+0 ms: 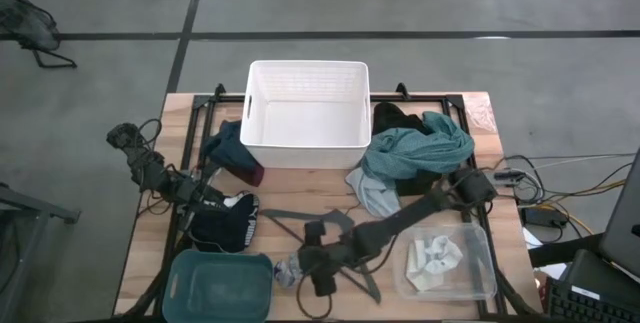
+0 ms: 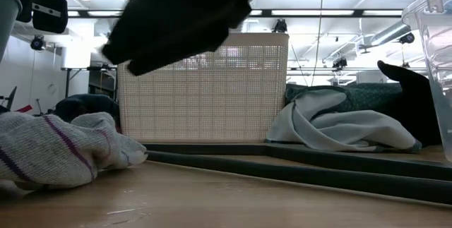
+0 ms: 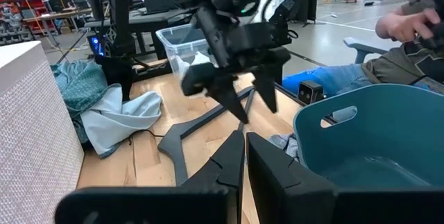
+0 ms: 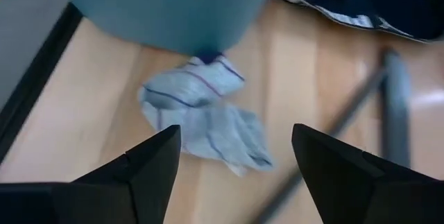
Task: Pick & Place Cloths
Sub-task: Put the gray sock into the transparent bin, then put the light green polo shirt into the white laundry bin
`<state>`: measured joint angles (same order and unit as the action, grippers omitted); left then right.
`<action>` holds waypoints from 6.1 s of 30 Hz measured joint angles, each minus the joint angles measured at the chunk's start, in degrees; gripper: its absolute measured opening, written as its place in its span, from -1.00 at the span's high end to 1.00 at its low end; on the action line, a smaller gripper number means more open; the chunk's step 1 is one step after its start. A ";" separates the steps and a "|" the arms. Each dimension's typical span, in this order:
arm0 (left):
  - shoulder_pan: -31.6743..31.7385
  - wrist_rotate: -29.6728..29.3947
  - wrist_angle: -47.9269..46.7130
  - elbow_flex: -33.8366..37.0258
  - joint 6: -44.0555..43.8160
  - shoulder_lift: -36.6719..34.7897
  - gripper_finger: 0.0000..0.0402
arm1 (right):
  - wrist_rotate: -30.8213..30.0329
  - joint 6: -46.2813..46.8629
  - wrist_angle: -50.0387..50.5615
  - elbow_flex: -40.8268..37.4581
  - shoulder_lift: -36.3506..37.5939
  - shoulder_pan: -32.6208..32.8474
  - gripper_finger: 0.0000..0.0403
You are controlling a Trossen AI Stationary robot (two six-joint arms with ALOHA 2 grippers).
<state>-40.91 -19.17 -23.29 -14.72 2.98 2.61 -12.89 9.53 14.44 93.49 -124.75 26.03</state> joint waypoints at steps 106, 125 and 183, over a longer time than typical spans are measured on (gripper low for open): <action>0.00 -0.01 0.07 0.00 0.00 0.22 0.88 | 8.32 80.47 75.14 -7.32 22.25 24.58 0.18; 0.00 0.00 0.05 0.02 0.00 0.22 0.88 | 5.21 78.53 75.35 -4.96 22.36 24.58 -0.66; 0.00 0.01 0.07 0.02 0.00 0.20 0.88 | -7.60 71.21 74.84 0.00 27.64 24.35 -0.60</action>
<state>-40.91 -19.16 -23.22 -14.70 2.98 2.81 -20.50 80.74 89.28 93.49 -97.11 50.37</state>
